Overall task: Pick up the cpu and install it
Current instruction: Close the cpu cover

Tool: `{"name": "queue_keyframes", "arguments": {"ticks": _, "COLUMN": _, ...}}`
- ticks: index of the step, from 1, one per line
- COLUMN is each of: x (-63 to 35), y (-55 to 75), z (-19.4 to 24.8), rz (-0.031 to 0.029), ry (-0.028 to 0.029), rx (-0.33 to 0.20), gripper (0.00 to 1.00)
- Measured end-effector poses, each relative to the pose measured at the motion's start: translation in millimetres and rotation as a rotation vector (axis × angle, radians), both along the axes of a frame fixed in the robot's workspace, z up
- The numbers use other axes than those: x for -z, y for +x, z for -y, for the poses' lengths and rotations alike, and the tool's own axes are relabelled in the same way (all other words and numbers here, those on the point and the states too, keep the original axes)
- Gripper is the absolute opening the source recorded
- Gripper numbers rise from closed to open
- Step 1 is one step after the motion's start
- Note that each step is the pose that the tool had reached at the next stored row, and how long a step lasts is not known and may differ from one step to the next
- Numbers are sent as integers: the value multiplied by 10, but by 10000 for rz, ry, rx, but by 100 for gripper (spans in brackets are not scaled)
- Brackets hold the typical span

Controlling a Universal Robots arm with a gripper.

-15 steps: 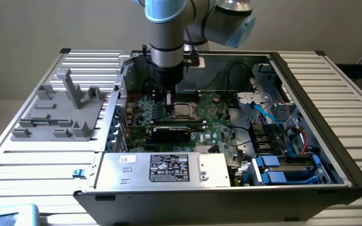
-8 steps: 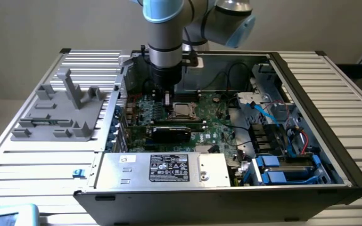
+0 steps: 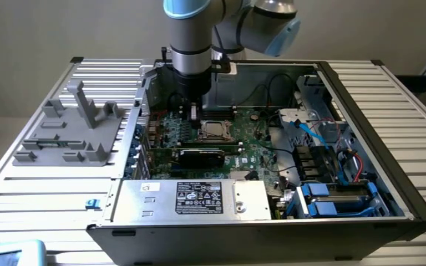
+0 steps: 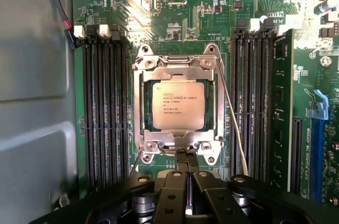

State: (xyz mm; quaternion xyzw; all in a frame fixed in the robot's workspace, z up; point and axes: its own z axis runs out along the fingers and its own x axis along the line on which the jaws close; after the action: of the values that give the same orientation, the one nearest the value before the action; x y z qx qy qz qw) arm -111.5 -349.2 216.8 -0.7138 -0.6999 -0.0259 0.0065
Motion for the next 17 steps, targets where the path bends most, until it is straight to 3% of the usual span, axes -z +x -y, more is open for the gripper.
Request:
{"name": "queue_keyframes", "arguments": {"ticks": 10, "x": -336, "y": -79, "z": 29, "rz": 70, "ry": 2, "rx": -12, "gripper": 11}}
{"name": "queue_keyframes", "arguments": {"ticks": 17, "x": -638, "y": -91, "z": 31, "rz": 72, "ry": 2, "rx": -11, "gripper": 11}}
